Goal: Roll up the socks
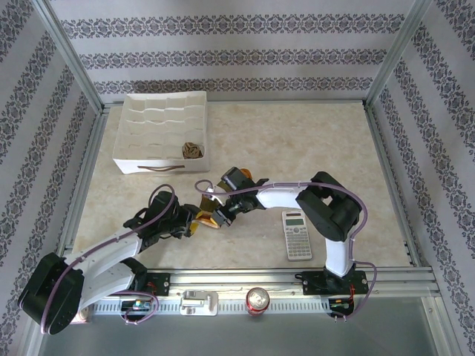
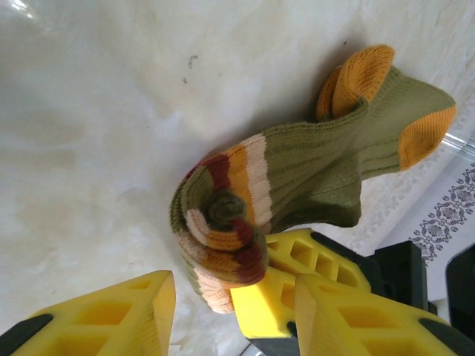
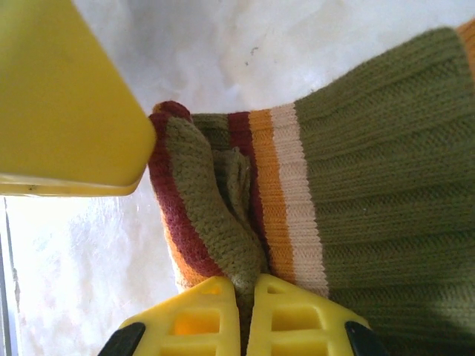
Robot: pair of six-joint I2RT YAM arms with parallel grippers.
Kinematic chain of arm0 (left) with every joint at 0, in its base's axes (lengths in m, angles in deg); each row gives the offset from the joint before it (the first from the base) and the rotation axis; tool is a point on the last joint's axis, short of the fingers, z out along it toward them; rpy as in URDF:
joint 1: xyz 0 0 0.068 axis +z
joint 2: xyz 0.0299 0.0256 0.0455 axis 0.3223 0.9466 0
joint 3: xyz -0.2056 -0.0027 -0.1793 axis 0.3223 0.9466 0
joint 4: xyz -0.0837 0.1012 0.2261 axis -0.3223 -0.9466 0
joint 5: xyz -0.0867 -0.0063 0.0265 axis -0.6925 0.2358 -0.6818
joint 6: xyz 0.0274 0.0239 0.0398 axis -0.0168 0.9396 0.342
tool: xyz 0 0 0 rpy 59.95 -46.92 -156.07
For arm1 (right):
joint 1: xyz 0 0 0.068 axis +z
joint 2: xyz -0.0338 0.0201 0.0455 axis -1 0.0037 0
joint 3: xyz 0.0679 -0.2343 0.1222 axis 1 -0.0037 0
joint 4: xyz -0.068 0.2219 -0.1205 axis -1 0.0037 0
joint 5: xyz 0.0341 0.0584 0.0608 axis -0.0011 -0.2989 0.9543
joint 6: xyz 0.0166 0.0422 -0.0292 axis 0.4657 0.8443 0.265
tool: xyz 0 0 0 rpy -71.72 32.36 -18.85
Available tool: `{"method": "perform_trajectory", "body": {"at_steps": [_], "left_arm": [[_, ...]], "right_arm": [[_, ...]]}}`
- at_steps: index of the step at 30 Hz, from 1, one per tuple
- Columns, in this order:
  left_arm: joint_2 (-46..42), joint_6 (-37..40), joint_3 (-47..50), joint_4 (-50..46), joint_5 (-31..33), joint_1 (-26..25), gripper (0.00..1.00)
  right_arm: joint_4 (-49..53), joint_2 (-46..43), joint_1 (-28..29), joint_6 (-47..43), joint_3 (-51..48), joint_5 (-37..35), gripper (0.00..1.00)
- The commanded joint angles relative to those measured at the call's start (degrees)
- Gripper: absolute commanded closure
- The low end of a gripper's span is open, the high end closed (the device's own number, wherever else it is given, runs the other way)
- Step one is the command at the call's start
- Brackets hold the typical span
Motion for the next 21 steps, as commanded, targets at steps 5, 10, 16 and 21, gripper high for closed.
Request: {"method": "perform_trajectory", "body": {"at_steps": [5,10,16,21], "left_arm": [[-1.79,1.85,2.50,3.84,2.04,0.59,0.59],[4.75,3.12,1.76,9.45,0.85,0.64,0.60],[10.33,4.05,1.13,13.84,0.89,0.66,0.59],[16.45,4.40,-0.80,17.48,1.00,0.64,0.58]], "right_arm": [[11.84,6.60,-2.28,2.11,-0.94,-4.88,1.00],[13.38,8.20,-3.22,3.33,0.33,-3.14,1.00],[15.33,9.94,-4.56,5.14,1.67,-1.51,1.00],[15.92,10.77,-4.59,5.00,2.04,-0.06,1.00]]}}
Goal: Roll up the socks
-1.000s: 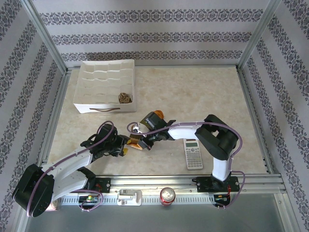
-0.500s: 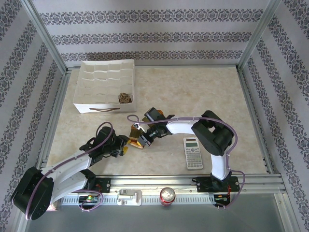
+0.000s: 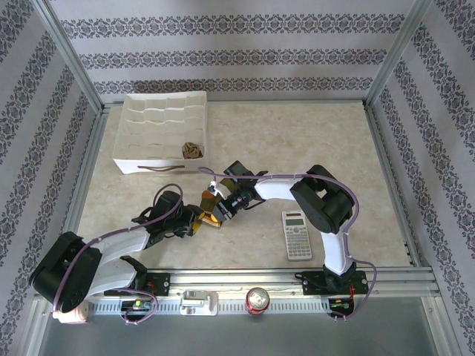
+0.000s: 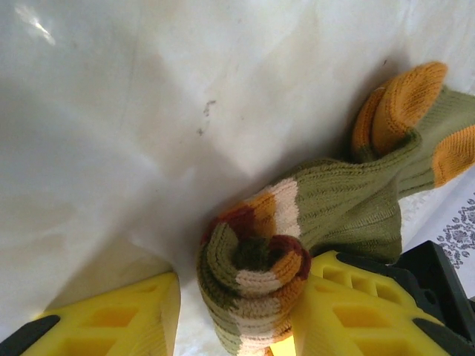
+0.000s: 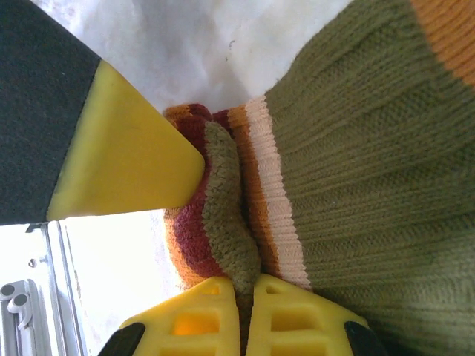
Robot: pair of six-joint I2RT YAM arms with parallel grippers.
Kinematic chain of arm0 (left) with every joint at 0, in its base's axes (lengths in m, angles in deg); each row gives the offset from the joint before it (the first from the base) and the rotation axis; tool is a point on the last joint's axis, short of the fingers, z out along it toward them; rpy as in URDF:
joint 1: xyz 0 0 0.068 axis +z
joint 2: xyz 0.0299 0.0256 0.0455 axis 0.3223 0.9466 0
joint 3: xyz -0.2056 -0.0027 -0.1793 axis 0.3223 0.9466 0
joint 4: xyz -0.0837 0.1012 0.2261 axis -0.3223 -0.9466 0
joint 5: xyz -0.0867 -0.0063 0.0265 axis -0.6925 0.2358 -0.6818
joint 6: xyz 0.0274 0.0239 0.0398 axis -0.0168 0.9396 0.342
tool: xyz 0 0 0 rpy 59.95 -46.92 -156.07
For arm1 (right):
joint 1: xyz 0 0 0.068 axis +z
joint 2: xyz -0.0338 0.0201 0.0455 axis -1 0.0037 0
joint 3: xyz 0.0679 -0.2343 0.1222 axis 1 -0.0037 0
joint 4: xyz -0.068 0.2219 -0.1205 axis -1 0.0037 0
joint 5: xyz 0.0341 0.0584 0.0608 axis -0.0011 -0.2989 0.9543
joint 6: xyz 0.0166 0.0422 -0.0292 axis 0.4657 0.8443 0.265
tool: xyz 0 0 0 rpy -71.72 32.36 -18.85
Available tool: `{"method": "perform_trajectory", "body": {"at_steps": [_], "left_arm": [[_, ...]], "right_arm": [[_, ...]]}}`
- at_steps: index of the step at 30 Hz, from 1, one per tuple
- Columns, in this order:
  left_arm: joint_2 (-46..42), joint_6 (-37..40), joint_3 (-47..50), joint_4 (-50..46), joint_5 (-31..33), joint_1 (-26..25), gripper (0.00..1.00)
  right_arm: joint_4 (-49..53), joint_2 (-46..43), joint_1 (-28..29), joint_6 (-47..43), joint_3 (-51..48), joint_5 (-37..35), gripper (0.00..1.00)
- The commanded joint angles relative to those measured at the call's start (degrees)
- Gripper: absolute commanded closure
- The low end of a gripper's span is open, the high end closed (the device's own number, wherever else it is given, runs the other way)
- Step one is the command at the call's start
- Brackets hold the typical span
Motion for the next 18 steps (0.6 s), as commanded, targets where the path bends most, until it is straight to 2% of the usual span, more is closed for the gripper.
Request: {"method": "perform_trajectory", "body": {"at_steps": [1,12,16,18], "left_arm": [[5.79,2.09,-1.87,7.50,1.27,0.34,0.58],[13.79,0.51,-6.52,4.33,2.23,0.34,0.77],[14.45,-0.25,-7.73,-0.74,1.89,0.28,0.97],[14.00,-0.62,-8.03,-4.95,1.12,0.32,1.00]], "right_arm": [[10.13,5.88,-0.81,0.27,-2.89,-9.96,1.00],[10.04,6.38,-0.91,0.46,-2.41,-9.62,1.00],[9.72,5.86,-1.01,0.03,-2.59,-9.78,1.00],[8.60,4.71,-0.91,-0.88,-3.26,-10.42,1.00]]}}
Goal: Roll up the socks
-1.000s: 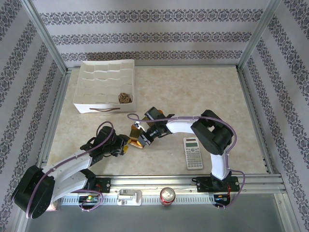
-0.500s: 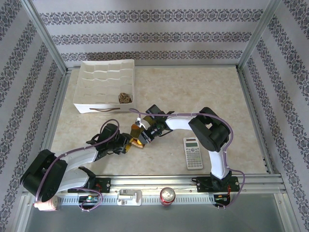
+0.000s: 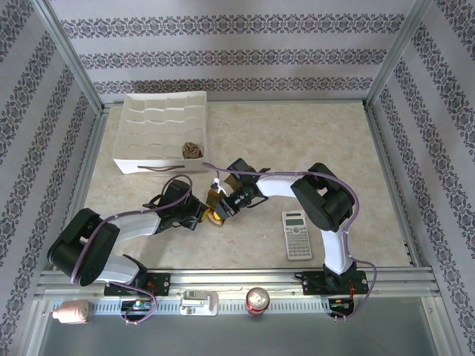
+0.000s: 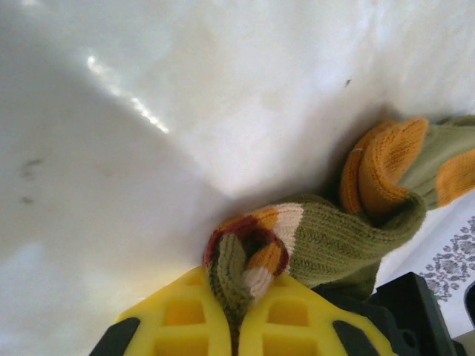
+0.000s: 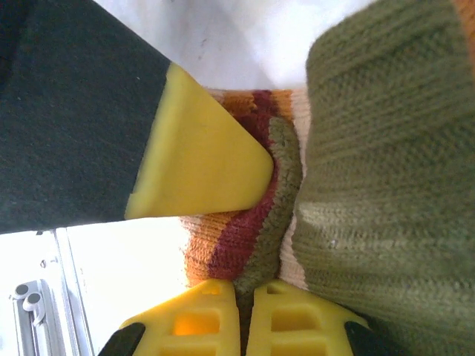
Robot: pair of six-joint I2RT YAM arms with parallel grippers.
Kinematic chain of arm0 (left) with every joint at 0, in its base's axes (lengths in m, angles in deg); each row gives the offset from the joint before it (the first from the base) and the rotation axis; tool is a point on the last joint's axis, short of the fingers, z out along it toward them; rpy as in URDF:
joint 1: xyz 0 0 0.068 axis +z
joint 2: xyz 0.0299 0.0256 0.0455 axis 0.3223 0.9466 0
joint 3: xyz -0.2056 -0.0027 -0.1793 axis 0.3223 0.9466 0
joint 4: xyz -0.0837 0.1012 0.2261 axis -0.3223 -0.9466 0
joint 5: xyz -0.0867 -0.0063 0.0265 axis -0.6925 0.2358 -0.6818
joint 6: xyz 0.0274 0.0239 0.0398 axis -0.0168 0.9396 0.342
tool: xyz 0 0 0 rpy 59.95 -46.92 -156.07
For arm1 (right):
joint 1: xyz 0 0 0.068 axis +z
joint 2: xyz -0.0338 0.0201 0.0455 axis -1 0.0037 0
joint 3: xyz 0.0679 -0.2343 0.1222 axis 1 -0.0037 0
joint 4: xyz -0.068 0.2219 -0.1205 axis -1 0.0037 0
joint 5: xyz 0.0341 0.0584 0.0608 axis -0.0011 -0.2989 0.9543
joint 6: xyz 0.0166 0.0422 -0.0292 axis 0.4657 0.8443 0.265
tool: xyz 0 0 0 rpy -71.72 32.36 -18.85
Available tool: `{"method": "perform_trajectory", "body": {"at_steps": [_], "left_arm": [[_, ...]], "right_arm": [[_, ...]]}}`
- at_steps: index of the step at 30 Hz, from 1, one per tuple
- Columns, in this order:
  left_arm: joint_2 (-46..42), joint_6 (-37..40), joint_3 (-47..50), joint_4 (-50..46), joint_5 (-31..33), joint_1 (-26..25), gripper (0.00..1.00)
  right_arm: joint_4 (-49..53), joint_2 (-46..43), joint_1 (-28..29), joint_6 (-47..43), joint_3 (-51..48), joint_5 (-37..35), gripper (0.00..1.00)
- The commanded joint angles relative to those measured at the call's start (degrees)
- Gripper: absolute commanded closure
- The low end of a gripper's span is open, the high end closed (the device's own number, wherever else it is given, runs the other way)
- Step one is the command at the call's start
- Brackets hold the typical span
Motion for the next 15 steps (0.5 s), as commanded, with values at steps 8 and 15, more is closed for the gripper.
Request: {"method": "perform_trajectory", "body": {"at_steps": [8,15], "left_arm": [[-2.63,0.08,-0.55,-23.02,0.67,-0.04,1.00],[-1.36,0.49,-4.64,-32.55,-1.78,-0.20,1.00]], "right_arm": [[-15.67,-19.08,6.07,-10.68,-20.59,-23.79,0.55],[-24.11,-28.77,20.56,-21.47,-28.70,-45.50,0.42]]}}
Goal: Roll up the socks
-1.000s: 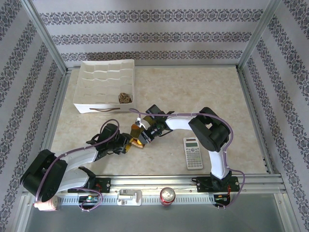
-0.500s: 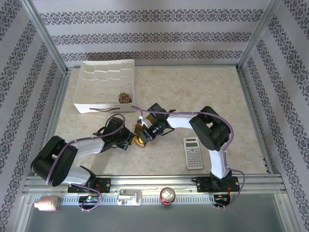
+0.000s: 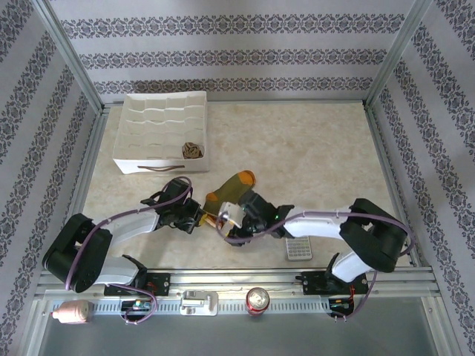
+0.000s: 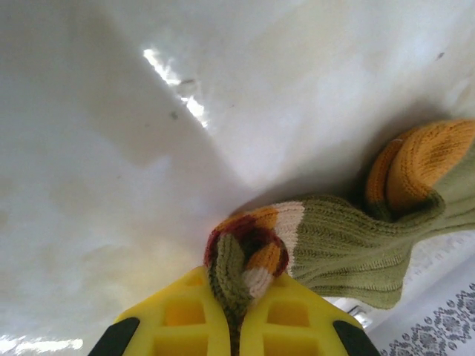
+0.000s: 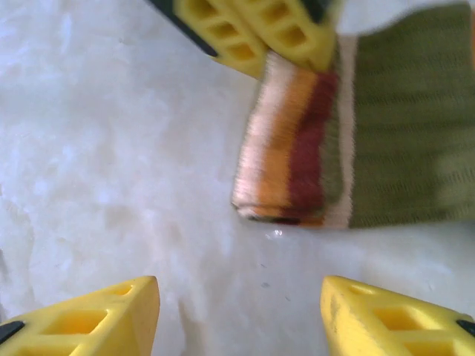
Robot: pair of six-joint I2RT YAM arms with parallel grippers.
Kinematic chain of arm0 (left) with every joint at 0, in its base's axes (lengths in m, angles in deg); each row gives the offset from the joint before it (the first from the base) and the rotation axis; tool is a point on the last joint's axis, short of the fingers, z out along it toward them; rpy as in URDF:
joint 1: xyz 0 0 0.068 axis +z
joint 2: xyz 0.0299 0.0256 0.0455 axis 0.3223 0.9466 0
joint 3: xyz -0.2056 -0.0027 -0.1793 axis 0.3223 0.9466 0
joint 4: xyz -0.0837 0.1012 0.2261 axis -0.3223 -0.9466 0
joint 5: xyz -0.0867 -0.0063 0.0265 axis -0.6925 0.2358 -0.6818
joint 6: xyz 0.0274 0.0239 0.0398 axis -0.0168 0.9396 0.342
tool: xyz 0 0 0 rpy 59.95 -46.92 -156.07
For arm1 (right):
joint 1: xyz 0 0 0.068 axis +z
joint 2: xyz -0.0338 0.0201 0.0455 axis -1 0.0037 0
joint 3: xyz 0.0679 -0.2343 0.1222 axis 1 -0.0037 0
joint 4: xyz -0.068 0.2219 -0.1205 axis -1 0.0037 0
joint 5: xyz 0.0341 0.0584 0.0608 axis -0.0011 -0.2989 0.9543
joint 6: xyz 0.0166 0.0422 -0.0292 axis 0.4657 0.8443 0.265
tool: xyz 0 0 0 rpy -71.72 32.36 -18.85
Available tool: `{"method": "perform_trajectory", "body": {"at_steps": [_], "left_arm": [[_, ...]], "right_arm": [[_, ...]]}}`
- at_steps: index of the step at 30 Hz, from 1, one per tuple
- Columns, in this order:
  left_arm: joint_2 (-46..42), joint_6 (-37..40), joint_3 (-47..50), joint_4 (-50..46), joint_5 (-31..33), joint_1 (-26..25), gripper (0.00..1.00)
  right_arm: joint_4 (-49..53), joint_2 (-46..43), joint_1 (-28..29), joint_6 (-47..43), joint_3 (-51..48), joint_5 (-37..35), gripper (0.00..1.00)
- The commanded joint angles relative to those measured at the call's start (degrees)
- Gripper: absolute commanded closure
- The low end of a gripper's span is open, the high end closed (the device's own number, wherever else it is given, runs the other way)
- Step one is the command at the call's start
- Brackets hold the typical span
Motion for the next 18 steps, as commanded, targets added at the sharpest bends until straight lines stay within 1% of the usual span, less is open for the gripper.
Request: {"method": "perform_trajectory", "body": {"at_steps": [1,3,6,12,14,16,17,18], "left_arm": [[2.53,0.70,-0.94,-15.26,-0.36,-0.09,1.00],[3.51,1.04,-2.07,-16.73,-0.68,-0.15,1.00],[4.09,1.13,-2.65,-17.17,-0.88,-0.10,1.00],[4.57,1.15,-2.73,-16.49,-1.29,-0.12,1.00],[4.63,1.23,-2.74,-16.29,-1.44,-0.11,1.00],[4.57,1.15,-2.64,-15.89,-1.68,-0.14,1.00],[4.70,1.15,-2.65,-15.73,-1.73,-0.10,1.00],[4.61,1.17,-2.67,-15.55,-1.81,-0.16,1.00]], "right_arm": [[-5.60,0.12,5.95,-8.08,0.08,-16.71,0.41],[-6.16,2.15,9.30,-10.86,1.75,-22.67,0.41],[-7.07,5.72,12.41,-14.45,4.53,-29.73,0.41],[-7.48,11.93,13.50,-17.59,7.87,-35.11,0.44],[-7.32,13.05,13.07,-18.19,8.74,-35.18,0.47],[-7.02,13.96,12.70,-18.37,9.46,-34.30,0.53],[-6.70,14.38,12.41,-18.23,9.88,-33.80,0.62],[-6.06,14.76,12.13,-17.92,10.34,-33.33,0.72]]}}
